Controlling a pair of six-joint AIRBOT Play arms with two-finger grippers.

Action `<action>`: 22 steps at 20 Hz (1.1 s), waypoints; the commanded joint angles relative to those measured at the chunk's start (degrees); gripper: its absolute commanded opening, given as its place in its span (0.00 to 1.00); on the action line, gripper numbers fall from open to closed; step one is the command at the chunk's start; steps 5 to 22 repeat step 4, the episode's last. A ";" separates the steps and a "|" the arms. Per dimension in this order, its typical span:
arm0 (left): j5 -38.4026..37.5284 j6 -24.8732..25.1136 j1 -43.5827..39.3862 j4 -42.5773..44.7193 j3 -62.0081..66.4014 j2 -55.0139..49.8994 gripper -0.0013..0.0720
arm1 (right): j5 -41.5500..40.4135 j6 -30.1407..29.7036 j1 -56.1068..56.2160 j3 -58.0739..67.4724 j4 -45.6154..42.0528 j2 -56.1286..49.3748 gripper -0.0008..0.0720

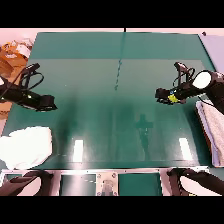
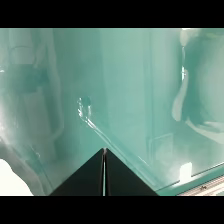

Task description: Fold the shirts.

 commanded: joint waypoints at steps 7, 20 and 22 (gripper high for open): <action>1.75 0.07 0.00 -0.04 -0.61 0.26 0.05 | -0.33 -0.26 0.37 0.07 -0.04 -0.35 0.02; 1.75 0.07 0.00 -0.04 -0.61 0.26 0.05 | -0.33 -0.26 0.37 0.07 -0.04 -0.35 0.02; 1.75 0.07 0.00 -0.04 -0.61 0.26 0.05 | -0.33 -0.26 0.37 0.07 -0.04 -0.35 0.02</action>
